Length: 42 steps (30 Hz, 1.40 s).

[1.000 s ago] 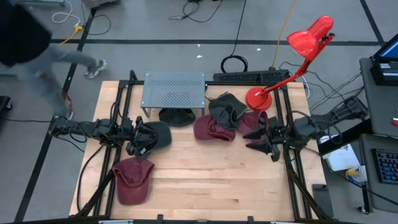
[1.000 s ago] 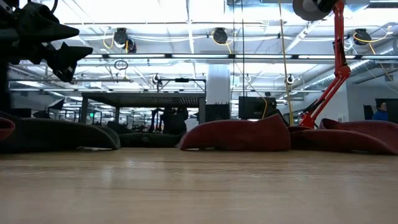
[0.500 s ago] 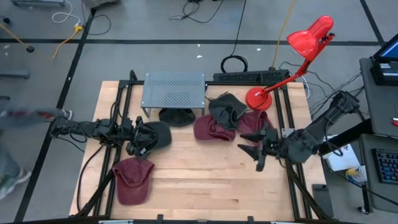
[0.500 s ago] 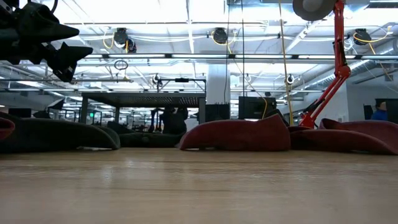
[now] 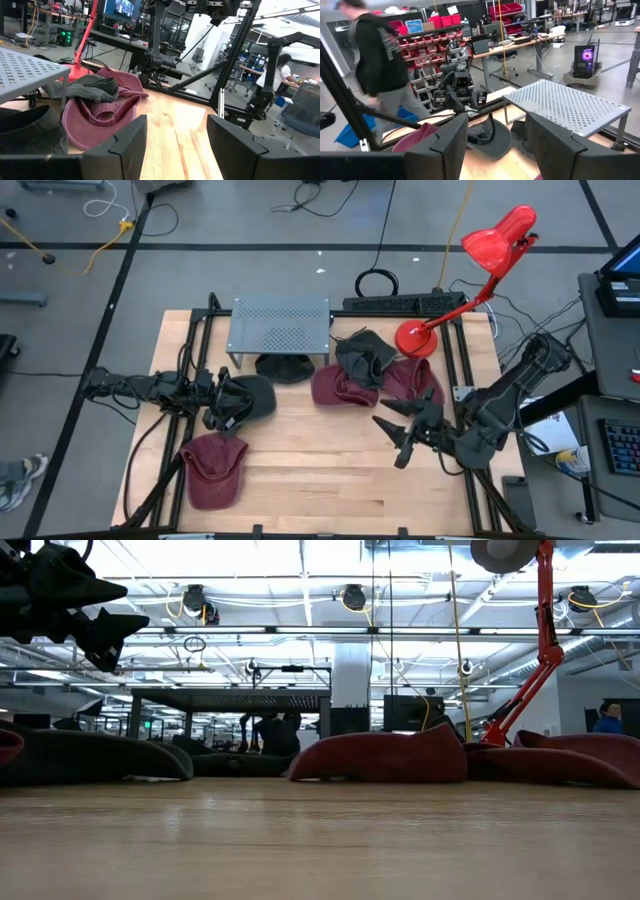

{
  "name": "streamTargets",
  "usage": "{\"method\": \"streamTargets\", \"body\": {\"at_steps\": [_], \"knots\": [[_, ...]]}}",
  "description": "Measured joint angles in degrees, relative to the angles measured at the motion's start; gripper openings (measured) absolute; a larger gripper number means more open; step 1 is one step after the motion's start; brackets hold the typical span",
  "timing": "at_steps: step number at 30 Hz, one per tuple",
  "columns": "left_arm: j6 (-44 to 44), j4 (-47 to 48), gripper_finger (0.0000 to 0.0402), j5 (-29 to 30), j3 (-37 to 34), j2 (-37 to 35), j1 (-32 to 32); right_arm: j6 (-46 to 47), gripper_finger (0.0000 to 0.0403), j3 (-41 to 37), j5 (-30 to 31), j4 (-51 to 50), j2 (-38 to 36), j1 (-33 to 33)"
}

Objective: Pick & Place hat
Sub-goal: Put the top right red cap on the shelf

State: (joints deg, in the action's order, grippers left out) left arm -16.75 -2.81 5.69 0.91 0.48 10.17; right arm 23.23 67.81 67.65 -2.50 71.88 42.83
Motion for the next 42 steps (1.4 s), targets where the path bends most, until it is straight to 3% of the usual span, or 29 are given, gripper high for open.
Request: {"method": "streamTargets", "body": {"at_steps": [3, 14, 20, 28, 37, 42], "knots": [[0.0, 0.0, 0.0212, 0.0, 0.0, 0.0, 0.0, -0.2, 0.0192, 1.6, -1.8, -4.2, 1.5, -1.2], [0.0, 0.0, 0.0212, 0.0, 0.0, 0.0, 0.0, 9.6, 0.0192, 4.0, -26.7, -21.0, 3.9, -10.9], [0.0, 0.0, 0.0212, 0.0, 0.0, 0.0, 0.0, 15.6, 0.0192, 4.3, -35.6, -27.5, 3.8, -14.7], [0.0, 0.0, 0.0212, 0.0, 0.0, 0.0, 0.0, 30.1, 0.0192, 13.1, -39.6, -54.4, 6.0, -18.0], [0.0, -0.3, 0.0212, 0.0, 0.0, 0.0, 0.0, 41.5, 0.0192, 16.9, -61.9, -75.4, 9.1, -24.6], [0.0, -0.3, 0.0212, 0.0, 0.0, 0.0, 0.0, 41.8, 0.0192, 16.9, -65.2, -84.3, 11.0, -26.7]]}}
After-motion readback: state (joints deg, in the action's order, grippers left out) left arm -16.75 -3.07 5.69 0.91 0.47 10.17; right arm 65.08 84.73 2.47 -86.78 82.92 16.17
